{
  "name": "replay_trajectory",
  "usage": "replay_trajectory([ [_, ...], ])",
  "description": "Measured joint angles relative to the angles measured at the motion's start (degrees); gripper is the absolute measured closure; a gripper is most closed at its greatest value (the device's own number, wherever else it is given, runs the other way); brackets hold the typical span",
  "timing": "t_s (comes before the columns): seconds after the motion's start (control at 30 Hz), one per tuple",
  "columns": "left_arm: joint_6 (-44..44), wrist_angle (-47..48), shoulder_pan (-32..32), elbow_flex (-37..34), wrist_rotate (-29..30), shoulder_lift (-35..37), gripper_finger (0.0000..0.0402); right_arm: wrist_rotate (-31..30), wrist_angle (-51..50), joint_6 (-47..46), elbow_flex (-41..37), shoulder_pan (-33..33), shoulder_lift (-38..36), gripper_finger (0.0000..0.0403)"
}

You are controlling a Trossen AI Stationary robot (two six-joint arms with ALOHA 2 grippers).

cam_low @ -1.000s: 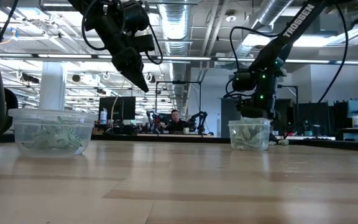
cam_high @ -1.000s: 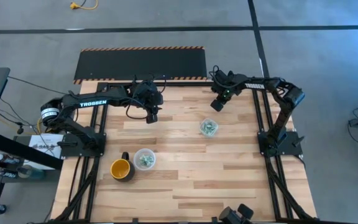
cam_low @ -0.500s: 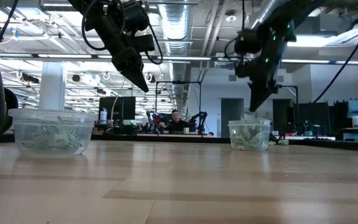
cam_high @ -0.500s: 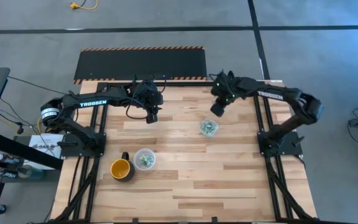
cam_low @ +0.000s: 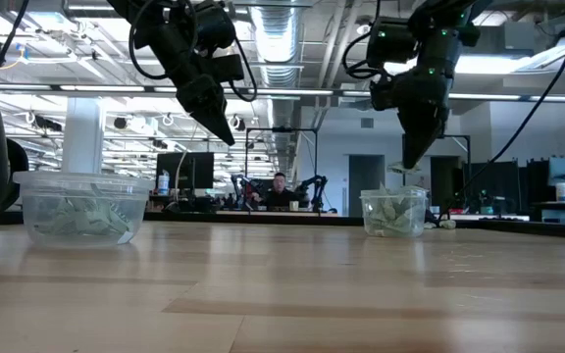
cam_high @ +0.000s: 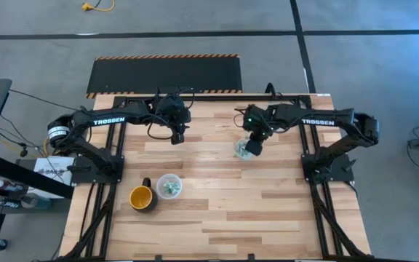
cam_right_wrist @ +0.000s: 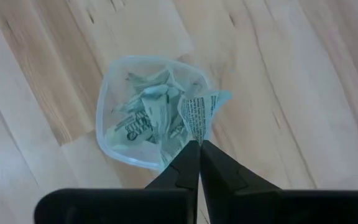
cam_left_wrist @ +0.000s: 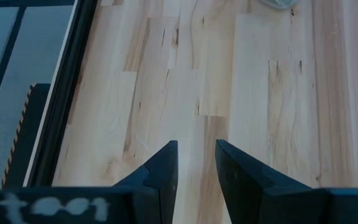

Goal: Pick and place Stevia / Truvia into bins
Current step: Put the white stevia packet into the square transparent container

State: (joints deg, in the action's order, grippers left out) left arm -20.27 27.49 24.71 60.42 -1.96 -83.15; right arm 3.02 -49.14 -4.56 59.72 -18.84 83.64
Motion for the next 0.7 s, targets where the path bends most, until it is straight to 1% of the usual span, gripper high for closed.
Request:
replay_trajectory([
  [0.13,-0.26,0.0,0.02,0.0,0.0,0.0,0.0304,0.42,-0.04,0.01,0.0,0.13,0.02,0.0385],
  [0.23,0.18,0.0,0.0,0.0,0.0,0.0,0.0304,1.74,0.05,-0.16,0.0,0.37,0.02,0.0366],
  [0.4,-0.07,0.0,0.01,0.0,0.0,0.0,0.0304,1.45,0.35,-0.58,0.0,0.46,0.02,0.0335],
  [0.47,-0.04,0.0,0.02,0.0,0.0,0.0,0.0304,-0.56,0.77,-0.15,0.0,0.33,0.02,0.0329],
  [0.6,-0.16,0.0,0.02,0.0,0.0,0.0,0.0304,-7.03,1.98,0.02,-0.04,-1.89,-0.82,0.0326],
  [0.7,-0.13,0.0,0.01,0.0,0.0,0.0,0.0304,-7.73,4.0,-0.53,-0.04,-5.96,-1.27,0.0326],
])
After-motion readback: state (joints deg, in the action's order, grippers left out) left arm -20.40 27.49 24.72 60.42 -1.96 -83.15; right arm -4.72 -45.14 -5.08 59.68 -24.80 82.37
